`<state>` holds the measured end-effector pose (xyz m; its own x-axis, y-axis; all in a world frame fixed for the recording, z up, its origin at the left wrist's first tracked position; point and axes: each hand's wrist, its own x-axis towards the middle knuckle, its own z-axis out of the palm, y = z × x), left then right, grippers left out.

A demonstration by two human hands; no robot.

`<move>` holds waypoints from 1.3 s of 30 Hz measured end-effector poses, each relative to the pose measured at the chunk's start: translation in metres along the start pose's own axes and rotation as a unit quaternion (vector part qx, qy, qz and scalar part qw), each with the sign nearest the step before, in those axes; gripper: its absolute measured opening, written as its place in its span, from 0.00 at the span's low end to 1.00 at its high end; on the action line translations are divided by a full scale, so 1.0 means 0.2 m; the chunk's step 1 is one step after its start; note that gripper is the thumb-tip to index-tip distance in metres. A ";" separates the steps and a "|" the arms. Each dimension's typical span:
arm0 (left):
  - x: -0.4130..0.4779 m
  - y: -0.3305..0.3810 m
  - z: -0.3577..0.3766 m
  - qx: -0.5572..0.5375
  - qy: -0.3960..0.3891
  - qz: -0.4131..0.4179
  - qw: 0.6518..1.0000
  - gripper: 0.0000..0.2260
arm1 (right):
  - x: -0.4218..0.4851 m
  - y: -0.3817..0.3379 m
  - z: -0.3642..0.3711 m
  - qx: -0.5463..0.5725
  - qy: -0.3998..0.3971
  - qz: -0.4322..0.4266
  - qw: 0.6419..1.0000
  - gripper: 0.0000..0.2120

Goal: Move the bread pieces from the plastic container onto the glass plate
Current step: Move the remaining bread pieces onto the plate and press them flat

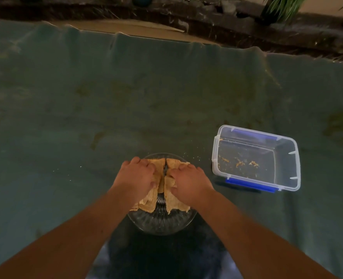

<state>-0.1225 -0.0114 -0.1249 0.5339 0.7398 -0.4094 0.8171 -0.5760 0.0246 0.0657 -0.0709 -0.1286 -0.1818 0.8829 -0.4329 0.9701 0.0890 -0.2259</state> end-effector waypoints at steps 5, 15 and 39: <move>0.05 -0.02 -0.01 -0.026 -0.024 0.016 0.999 0.18 | 0.03 0.03 0.00 0.046 -0.011 -0.030 0.998 0.16; 0.00 -0.08 0.01 -0.291 -0.153 -0.003 0.944 0.10 | 0.06 0.10 -0.08 0.147 -0.163 -0.047 0.975 0.14; -0.20 0.04 0.20 -0.052 0.091 0.100 0.989 0.22 | -0.21 -0.02 0.17 0.029 0.084 -0.064 0.994 0.16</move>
<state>-0.1458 -0.0599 -0.1436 0.7103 0.6700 -0.2156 0.7035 -0.6857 0.1869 0.0647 -0.1234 -0.1386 -0.2691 0.9310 -0.2466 0.9287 0.1829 -0.3227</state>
